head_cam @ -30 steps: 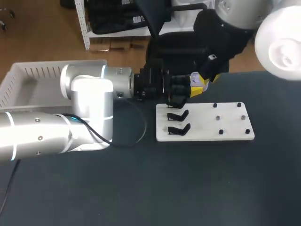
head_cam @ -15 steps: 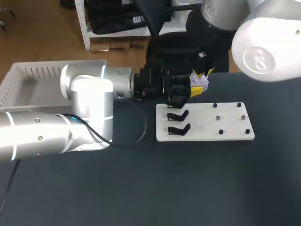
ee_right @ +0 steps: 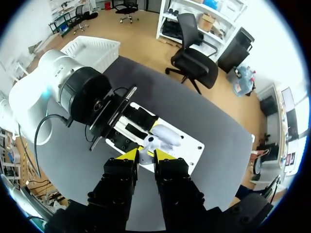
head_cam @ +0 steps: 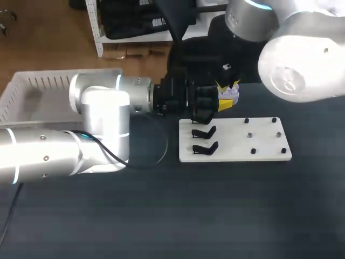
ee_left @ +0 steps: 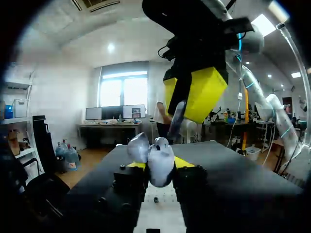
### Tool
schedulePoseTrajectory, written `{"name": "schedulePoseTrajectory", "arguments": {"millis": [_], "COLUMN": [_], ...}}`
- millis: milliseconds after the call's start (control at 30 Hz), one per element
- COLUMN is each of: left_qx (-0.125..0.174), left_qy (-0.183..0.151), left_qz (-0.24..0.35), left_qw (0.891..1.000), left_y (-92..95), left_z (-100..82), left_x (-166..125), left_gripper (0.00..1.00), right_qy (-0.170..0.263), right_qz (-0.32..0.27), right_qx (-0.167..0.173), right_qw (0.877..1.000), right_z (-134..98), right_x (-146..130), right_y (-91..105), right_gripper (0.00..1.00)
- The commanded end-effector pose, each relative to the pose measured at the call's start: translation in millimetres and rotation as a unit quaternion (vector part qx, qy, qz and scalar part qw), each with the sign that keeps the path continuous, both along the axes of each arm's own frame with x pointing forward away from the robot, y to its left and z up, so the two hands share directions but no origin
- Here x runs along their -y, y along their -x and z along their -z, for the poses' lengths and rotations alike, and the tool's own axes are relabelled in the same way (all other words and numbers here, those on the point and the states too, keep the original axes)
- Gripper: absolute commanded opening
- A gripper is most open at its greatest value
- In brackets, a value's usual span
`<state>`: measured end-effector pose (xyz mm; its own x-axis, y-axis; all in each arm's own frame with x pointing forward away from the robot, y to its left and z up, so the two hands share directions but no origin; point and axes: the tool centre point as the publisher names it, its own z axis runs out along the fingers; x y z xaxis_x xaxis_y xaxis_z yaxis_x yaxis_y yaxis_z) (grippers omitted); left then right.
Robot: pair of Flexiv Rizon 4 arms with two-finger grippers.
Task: Pick up each earbud case from the left stands, insert the matching earbuds, close the lid, and place the case in the box.
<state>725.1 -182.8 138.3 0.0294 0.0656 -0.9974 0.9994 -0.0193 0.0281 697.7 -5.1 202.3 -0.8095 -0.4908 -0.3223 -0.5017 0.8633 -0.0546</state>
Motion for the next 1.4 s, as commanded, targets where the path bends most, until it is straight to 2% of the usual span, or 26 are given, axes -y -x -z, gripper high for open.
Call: {"name": "schedulePoseTrajectory", "arguments": {"millis": [33, 1400], "left_qx": [0.002, 0.002], "left_qy": [0.003, 0.003], "left_qz": [-0.004, -0.004], "left_qw": [1.000, 1.000], "left_y": [2.2, 2.2], "left_z": [1.0, 1.0], "left_x": [0.0, 0.0], "left_gripper": [0.00, 0.00], "right_qy": [-0.001, -0.024], "right_qz": [0.002, 0.012], "right_qx": [0.003, -0.002], "right_qw": [1.000, 1.000], "right_z": [4.0, 13.4], "right_x": [-0.8, 1.1], "right_y": [-0.6, -7.3], "right_gripper": [0.00, 0.00]}}
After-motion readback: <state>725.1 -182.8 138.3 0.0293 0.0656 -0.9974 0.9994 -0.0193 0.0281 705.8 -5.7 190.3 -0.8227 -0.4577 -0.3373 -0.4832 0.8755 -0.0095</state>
